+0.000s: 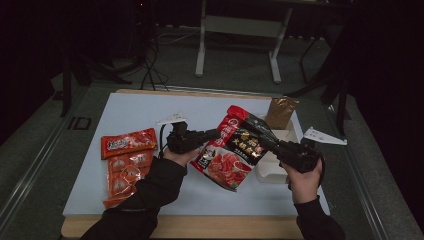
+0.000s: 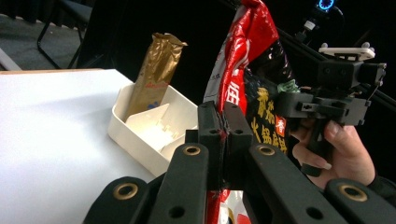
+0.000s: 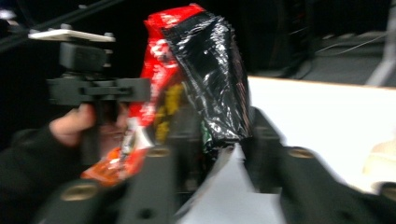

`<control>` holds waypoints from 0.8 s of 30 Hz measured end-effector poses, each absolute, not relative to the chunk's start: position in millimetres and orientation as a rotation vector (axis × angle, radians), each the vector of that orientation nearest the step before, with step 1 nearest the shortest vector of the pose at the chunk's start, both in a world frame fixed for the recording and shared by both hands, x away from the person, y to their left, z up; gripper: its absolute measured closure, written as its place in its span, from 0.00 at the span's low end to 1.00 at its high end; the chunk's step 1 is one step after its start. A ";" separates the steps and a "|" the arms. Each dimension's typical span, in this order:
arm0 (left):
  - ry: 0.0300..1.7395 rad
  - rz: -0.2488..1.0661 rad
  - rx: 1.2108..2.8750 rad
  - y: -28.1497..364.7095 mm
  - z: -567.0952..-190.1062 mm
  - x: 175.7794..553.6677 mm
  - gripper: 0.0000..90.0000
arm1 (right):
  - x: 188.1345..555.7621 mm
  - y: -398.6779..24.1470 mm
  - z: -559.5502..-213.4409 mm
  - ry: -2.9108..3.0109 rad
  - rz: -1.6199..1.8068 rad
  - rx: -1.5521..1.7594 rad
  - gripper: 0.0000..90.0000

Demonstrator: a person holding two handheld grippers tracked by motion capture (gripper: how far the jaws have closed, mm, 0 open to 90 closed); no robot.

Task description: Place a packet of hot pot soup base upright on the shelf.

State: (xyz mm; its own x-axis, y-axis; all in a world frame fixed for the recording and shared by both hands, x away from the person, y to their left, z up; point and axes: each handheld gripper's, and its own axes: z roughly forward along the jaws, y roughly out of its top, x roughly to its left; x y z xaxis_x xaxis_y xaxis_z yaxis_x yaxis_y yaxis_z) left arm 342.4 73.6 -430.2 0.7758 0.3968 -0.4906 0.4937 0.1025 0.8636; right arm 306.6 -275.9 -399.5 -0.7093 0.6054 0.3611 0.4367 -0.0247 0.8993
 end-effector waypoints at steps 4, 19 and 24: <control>0.732 -0.106 1.522 76.3 -436.0 344.4 0.99 | 306.7 -272.4 -393.0 2.132 1.796 1.090 0.84; 0.656 -0.114 1.526 75.7 -453.6 340.0 0.94 | 289.8 -255.6 -362.8 2.124 1.643 0.964 0.87; 0.621 -0.081 1.520 74.7 -446.8 336.5 0.82 | 288.8 -258.3 -351.7 2.122 1.652 0.920 0.87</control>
